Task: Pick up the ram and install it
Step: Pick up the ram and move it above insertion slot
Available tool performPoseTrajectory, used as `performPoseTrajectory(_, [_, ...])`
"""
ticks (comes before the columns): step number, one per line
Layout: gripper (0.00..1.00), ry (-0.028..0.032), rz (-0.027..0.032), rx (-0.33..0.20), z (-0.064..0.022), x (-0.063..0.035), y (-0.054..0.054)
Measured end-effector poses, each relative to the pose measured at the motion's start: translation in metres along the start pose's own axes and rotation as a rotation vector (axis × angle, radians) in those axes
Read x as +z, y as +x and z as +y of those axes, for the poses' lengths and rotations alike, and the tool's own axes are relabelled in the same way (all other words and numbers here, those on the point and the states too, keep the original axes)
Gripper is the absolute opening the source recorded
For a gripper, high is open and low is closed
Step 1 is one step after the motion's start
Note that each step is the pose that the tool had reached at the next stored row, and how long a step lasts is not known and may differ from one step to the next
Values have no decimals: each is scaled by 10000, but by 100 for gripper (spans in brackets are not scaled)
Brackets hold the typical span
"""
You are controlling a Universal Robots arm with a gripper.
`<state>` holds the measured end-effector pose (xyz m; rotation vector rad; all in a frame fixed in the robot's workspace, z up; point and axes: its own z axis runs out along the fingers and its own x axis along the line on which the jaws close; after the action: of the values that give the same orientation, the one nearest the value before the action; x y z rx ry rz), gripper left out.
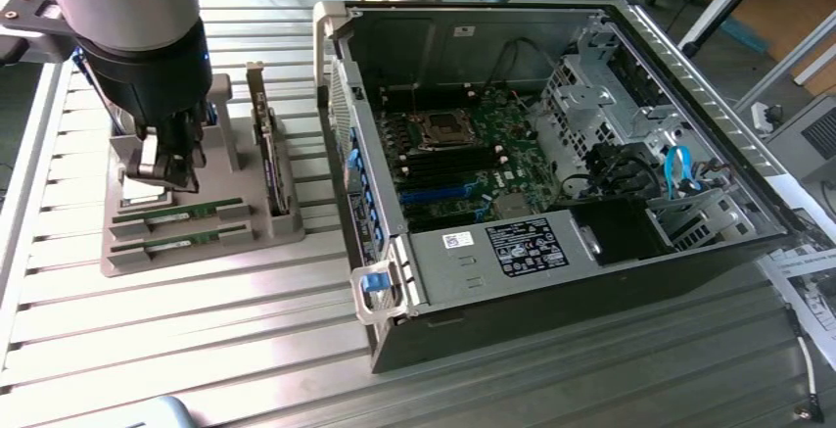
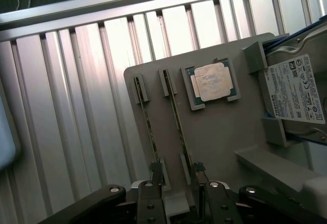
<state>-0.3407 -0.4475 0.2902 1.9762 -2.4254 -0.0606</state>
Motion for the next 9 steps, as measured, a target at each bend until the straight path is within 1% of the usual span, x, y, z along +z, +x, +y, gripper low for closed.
performPoseTrajectory(9, [36,0,0,-1,-1,43,1])
